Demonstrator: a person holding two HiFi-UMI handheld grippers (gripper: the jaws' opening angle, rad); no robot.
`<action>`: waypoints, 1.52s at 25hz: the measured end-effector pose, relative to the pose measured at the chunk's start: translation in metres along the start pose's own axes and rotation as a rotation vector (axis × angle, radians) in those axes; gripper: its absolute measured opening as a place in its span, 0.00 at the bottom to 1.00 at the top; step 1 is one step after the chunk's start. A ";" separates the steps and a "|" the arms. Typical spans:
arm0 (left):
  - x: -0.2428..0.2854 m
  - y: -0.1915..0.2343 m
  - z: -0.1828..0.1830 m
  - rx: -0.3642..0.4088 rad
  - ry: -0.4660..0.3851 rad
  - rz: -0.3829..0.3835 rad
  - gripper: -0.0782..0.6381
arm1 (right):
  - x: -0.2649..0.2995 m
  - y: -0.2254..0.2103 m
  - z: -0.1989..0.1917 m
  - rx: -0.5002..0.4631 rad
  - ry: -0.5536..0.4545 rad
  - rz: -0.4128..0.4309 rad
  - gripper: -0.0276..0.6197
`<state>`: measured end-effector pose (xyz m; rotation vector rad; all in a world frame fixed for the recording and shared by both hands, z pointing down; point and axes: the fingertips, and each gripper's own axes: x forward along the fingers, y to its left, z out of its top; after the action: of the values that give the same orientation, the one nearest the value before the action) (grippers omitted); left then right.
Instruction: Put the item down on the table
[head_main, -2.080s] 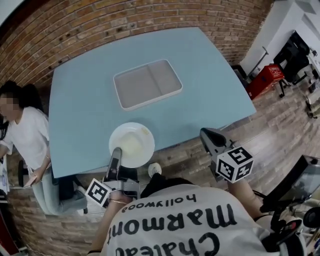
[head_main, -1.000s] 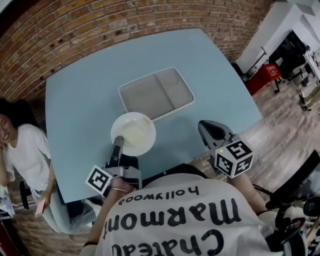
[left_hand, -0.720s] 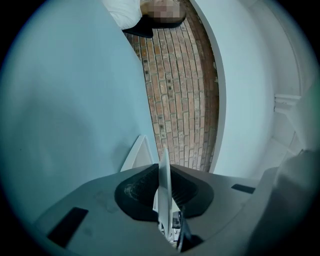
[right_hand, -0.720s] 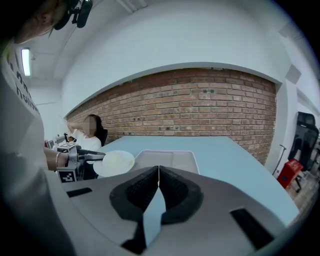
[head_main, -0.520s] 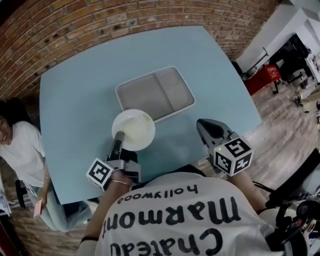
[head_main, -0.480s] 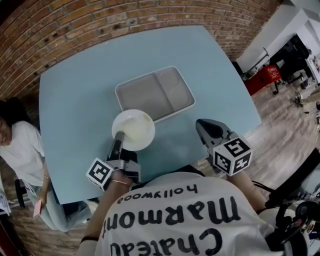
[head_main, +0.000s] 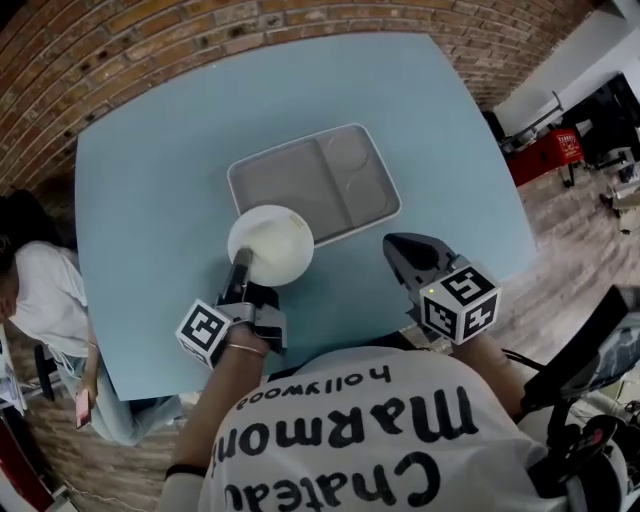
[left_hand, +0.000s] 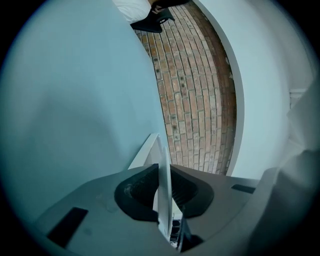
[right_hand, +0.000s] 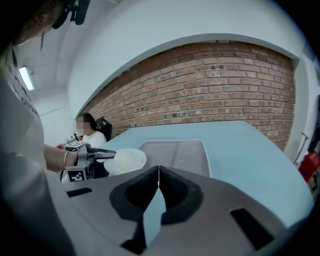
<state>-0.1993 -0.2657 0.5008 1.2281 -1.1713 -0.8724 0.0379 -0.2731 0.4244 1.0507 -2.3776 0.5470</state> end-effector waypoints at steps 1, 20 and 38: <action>0.006 0.000 0.000 0.003 0.003 0.005 0.15 | 0.004 -0.003 -0.002 0.013 0.007 0.014 0.06; 0.056 0.012 0.011 0.231 -0.046 0.245 0.15 | 0.052 -0.058 0.008 0.045 0.023 0.129 0.06; 0.073 -0.004 0.004 0.634 0.040 0.376 0.15 | 0.043 -0.070 0.000 0.066 0.018 0.109 0.06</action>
<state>-0.1867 -0.3370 0.5104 1.4414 -1.6475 -0.1882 0.0657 -0.3417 0.4601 0.9436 -2.4260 0.6749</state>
